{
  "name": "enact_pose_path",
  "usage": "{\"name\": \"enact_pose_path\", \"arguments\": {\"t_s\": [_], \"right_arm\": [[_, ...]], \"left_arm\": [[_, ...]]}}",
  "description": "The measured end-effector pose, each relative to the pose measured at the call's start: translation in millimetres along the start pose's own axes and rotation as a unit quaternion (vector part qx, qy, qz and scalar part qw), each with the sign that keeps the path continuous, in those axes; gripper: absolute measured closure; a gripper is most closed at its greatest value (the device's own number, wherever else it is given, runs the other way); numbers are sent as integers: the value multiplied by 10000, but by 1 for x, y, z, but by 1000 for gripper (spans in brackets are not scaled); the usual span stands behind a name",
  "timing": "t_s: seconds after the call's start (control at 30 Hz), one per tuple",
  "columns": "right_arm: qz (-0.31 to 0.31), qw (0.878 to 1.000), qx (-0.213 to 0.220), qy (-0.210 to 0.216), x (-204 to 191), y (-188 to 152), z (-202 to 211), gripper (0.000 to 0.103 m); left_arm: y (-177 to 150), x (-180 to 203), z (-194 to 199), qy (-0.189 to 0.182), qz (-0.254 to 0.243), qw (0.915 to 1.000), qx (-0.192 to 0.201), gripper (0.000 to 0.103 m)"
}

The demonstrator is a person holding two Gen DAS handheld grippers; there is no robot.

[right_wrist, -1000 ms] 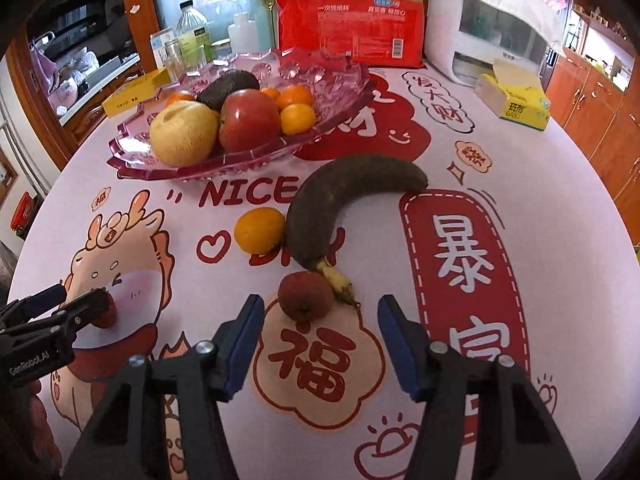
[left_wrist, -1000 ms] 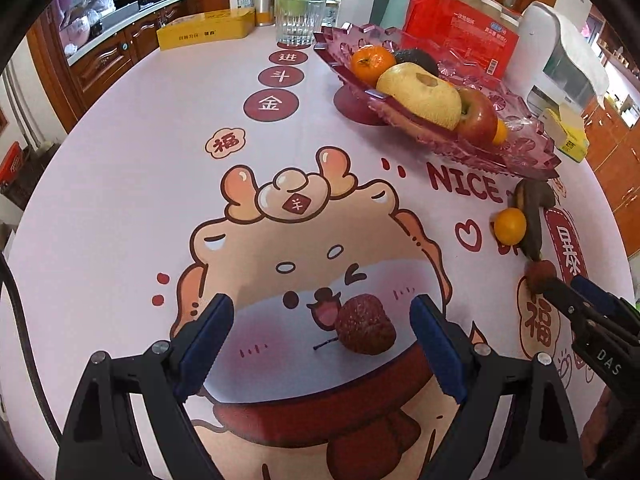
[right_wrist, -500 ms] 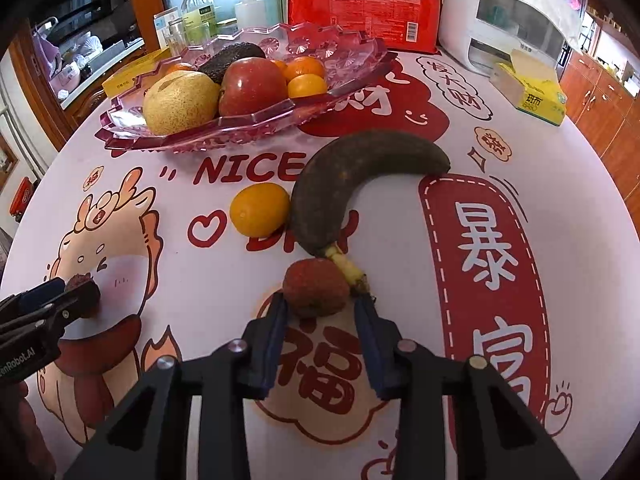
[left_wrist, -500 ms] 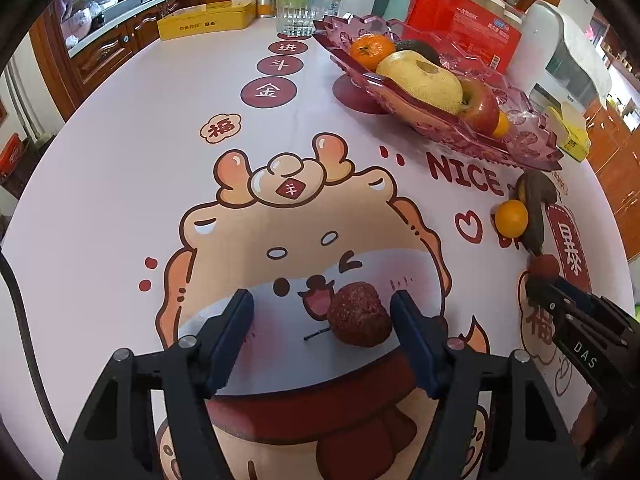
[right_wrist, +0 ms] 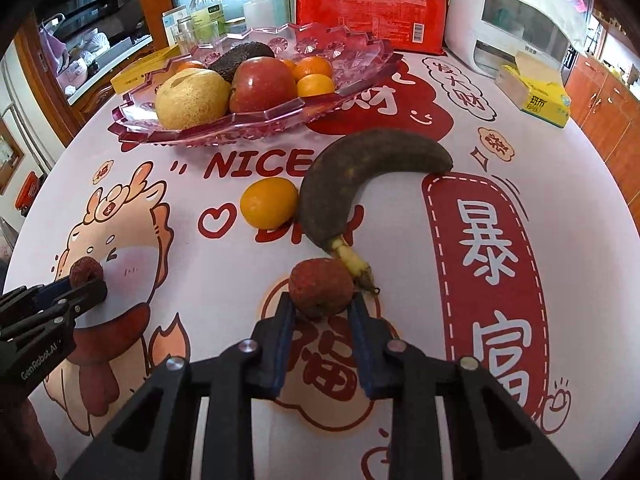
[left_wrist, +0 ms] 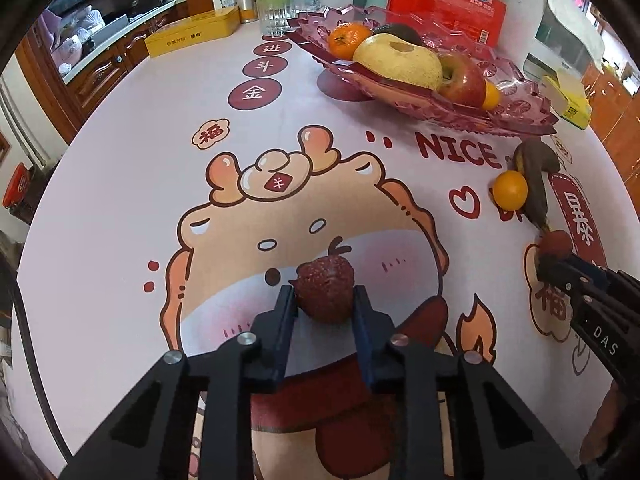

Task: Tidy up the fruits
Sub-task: 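Close the left gripper on a red lychee while the right gripper lowers onto another lychee, then carry both lychees in the left and right grippers over the pink bowl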

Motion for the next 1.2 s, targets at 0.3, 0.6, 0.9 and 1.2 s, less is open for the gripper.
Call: {"name": "enact_pose_path", "arguments": {"t_s": [0.3,0.6,0.9,1.2], "right_arm": [[25,9998,184,3,-1,3,21,76],[26,9984,549,122,-8,11,68,77],[249,9934,1086,255,-24,24,135,77],[524,9855,1595,224,-22,73,205,77]], "left_arm": [[-1,7,22,-158,-168,9995,202,79],[9,16,69,-407,-322,9968,611,79],[34,18,130,-904,-348,9920,805,79],[85,20,206,-1160,-443,9827,1371,79]]}}
Point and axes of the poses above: each gripper's, at about its wrist camera, not at the fingertips, and z roughly against the way its jaws point, x to its right, y to its top, the point moved 3 cm from there along -z, roughly the way its jaws point, and after that the axes turned 6 degrees about z, right-handed, at the moved point
